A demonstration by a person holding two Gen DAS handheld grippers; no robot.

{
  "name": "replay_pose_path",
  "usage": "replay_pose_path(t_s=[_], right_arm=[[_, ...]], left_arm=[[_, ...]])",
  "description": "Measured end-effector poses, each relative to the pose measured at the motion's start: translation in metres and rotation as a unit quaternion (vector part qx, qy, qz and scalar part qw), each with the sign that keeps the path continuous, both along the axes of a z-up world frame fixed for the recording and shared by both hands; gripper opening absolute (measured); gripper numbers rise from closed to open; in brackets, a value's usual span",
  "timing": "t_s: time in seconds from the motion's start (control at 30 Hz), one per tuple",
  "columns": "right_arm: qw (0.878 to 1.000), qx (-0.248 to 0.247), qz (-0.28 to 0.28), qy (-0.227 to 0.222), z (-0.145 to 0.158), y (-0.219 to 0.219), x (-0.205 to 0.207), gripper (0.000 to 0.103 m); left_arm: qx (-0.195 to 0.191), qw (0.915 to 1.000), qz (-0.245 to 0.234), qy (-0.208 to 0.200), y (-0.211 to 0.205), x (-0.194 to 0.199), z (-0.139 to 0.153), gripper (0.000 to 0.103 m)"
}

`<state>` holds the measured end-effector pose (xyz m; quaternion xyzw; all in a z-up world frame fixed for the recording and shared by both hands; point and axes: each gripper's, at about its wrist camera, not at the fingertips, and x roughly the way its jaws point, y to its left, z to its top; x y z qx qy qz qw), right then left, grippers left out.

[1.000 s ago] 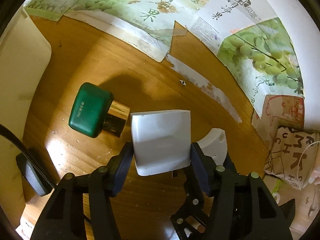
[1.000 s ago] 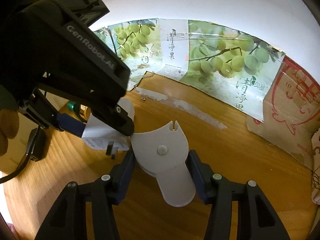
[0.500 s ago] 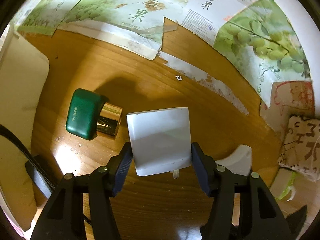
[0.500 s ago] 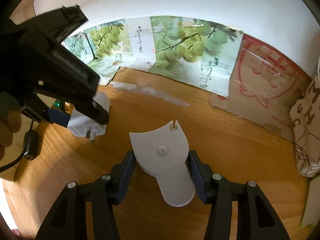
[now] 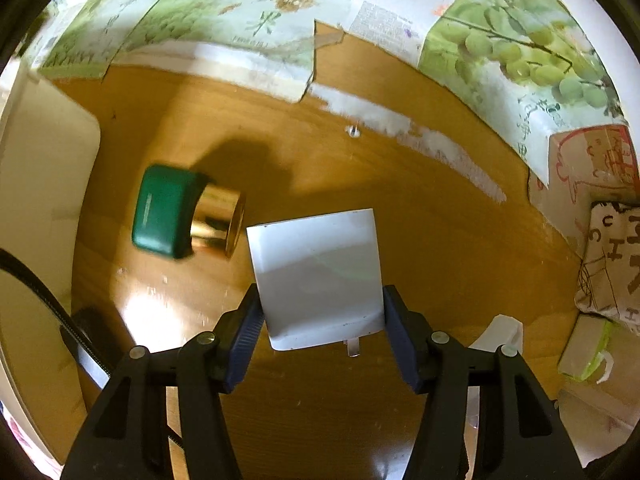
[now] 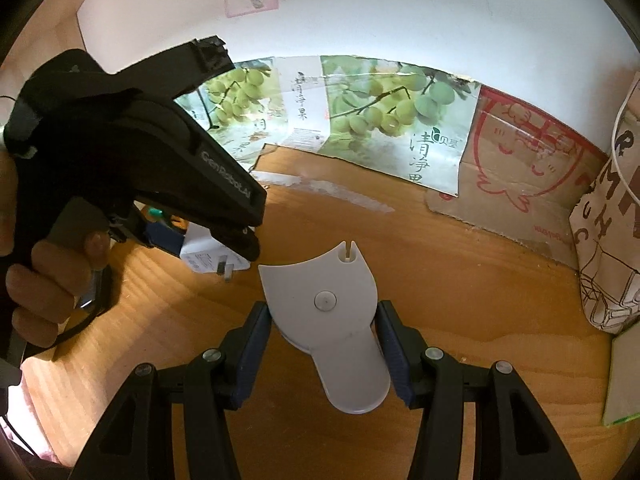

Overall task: Organize rigid objects
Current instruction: 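Lift the charger and curved plastic piece and carry them toward the tray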

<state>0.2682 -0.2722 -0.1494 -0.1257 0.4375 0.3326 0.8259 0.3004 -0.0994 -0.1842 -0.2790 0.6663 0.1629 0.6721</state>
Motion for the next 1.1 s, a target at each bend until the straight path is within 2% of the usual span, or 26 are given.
replay_pose_path(t_s=[0.27,0.5,0.8,1.1], right_arm=[[1.000,0.012,-0.009,-0.003,0.012,-0.008,-0.029,0.054],[1.000,0.019,-0.015,-0.016,0.025,-0.015,-0.070,0.054],[0.999,0.019,0.025,-0.012,0.029,-0.004,-0.123,0.054],[0.998,0.024,0.056,-0.020,0.043,0.014,-0.165,0.054]], left_arm=[[-0.033,0.9994,-0.003,-0.003,-0.009,-0.043,0.001,0.061],[-0.039,0.9990,-0.009,-0.021,-0.014,-0.092,0.018,0.061],[-0.040,0.9986,-0.010,-0.032,-0.012,-0.142,0.034,0.061],[-0.031,0.9977,-0.024,-0.056,0.009,-0.189,0.063,0.061]])
